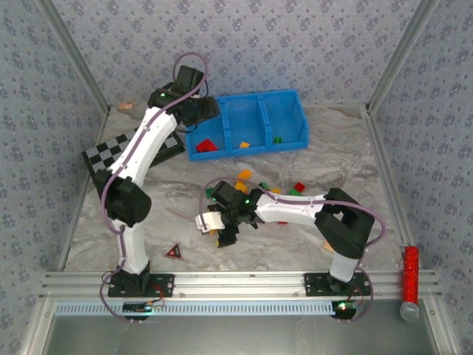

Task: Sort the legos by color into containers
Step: Pick up the lego from the bottom-center of the table.

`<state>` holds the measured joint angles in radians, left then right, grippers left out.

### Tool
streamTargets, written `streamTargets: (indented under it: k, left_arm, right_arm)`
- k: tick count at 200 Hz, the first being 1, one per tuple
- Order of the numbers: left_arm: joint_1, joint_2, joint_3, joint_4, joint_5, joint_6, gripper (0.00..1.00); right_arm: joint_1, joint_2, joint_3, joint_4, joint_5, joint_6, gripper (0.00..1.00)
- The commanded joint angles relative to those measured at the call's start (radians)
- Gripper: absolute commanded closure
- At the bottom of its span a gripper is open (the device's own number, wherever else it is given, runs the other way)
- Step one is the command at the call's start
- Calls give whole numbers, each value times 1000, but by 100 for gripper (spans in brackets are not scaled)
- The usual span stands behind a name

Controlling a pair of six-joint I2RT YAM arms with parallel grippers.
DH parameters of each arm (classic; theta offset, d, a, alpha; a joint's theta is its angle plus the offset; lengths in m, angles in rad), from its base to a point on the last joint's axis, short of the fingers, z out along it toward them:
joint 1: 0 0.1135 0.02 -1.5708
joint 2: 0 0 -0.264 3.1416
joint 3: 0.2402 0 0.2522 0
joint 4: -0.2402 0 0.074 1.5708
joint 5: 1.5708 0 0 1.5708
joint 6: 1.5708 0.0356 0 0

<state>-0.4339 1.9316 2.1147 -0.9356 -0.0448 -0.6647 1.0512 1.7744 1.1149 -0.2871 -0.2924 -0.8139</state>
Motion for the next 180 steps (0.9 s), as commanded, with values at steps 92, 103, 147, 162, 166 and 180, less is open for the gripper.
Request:
streamTargets:
  k: [92,103,147,162,166,180]
  left_arm:
    - [97,-408,-447,55,-15,32,34]
    - [108,-441,-477,51,-15,38,33]
    - [116,-537,-547,26,-39,87,33]
    - [116,-554,-558,16,-34,105,33]
    - [115,-558,-560,14,-33,110,33]
    - [115,-570,-579,16,-18,124,33]
  right_arm:
    - [6,127,69,-47,44,-26,51]
    - [6,120,69,-51,54,-14,63]
    - [1,31,58,-106,52,45,82]
    - [-1,-33,36,-125,52,78,84]
    - [-2,-51,26,-130,55,87,84]
    - [-11,-125,-7,-156,67,127,84]
